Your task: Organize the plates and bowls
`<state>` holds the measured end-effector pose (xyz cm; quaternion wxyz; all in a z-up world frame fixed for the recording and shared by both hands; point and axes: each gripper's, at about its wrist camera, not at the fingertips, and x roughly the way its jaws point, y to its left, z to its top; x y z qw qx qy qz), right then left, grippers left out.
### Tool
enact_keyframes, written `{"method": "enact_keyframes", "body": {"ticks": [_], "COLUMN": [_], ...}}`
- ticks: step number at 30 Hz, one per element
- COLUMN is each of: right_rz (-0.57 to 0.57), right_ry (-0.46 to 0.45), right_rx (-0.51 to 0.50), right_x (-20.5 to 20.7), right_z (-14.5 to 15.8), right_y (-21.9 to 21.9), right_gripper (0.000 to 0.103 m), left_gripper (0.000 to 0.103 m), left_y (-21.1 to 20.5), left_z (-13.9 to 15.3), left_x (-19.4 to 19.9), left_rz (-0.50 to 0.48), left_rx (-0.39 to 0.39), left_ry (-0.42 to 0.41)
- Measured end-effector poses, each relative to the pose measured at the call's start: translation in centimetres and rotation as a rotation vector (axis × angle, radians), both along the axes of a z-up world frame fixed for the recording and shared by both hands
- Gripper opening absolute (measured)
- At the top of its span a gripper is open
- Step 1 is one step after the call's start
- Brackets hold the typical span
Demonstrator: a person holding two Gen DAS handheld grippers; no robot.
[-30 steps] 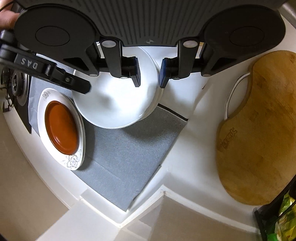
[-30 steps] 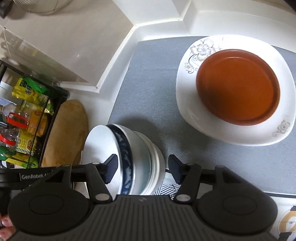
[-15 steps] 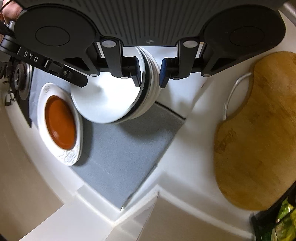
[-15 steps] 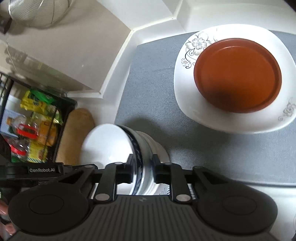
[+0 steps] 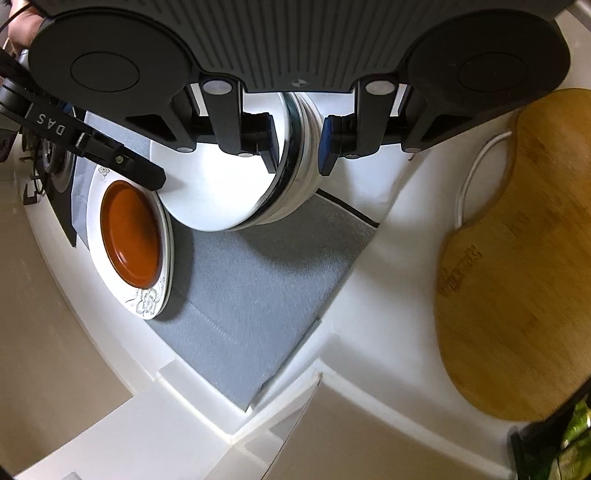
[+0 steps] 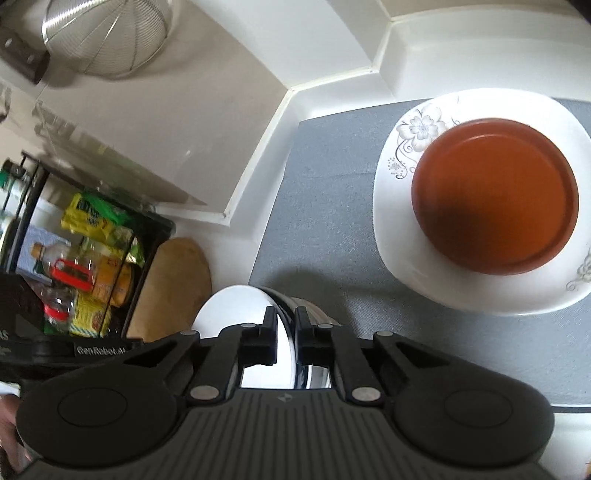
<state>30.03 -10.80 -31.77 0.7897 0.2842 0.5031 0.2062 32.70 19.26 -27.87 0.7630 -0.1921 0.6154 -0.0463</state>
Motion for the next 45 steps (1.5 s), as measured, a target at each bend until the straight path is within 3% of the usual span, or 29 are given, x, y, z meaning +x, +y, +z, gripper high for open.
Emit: {"method": "enact_keyframes", "body": {"ticks": [2,7,13,15,16,17,19,27,32,33,34,39,42,44,45], "right_rz": [0.001,-0.016,-0.054,-0.068,-0.076,-0.078,-0.067,-0.044,-0.053,-0.059,-0.067,-0.072,-0.083,-0.112,-0.117], "right_ry": [-0.004,0.008,0.033,0.043,0.03,0.007,-0.014,0.117,0.191,0.187,0.191,0.18,0.163,0.135,0.146], "right_rx": [-0.003,0.071,0.165,0.127,0.108,0.113,0.153,0.147,0.227,0.207,0.176,0.176,0.196,0.238,0.247], "right_x": [-0.3,-0.9,-1.2,-1.3,-1.4,-1.8,-2.2,-2.3,-2.7,-2.9,-3.1,-3.7,-4.0,-4.1,-3.9], "right_z": [0.1,-0.6,-1.5,-1.0,-0.6,-0.3,-0.4,-4.9,-7.7,-7.8,-7.9,-7.4,-7.1,-6.6,-6.7], "right_y": [0.2,-0.8,-1.8,-1.8,-1.8,-2.0,-2.3,-0.6,0.5,0.5,0.5,-0.1,-0.4,-1.2,-1.6], "right_gripper": [0.011,0.015,0.02,0.049,0.079,0.094,0.094,0.094,0.089,0.085,0.073,0.06,0.058,0.046,0.046], "left_gripper": [0.025,0.029,0.05,0.051,0.052,0.052,0.052,0.066,0.076,0.072,0.066,0.043,0.038,0.037,0.037], "left_y": [-0.1,-0.5,-0.3,-0.3,-0.3,-0.3,-0.3,-0.4,-0.8,-0.8,-0.8,-0.7,-0.3,-0.1,-0.2], "left_z": [-0.8,-1.0,-3.4,-3.7,-3.7,-3.7,-3.8,-5.0,-5.8,-5.9,-5.9,-4.6,-4.3,-4.4,-4.2], "left_x": [0.1,-0.3,0.2,0.3,0.3,0.3,0.3,0.4,0.4,0.4,0.3,-0.4,-0.5,-0.5,-0.6], "left_rz": [0.007,-0.017,0.0,0.005,0.003,0.001,-0.004,-0.01,-0.032,-0.034,-0.036,-0.068,-0.074,-0.057,-0.065], "left_rx": [-0.012,0.017,0.003,-0.01,-0.01,-0.009,-0.01,-0.047,-0.071,-0.09,-0.116,-0.096,-0.095,-0.097,-0.094], "left_ry": [0.031,0.009,0.077,0.082,0.081,0.081,0.078,0.096,0.082,0.079,0.074,0.054,0.045,0.052,0.051]}}
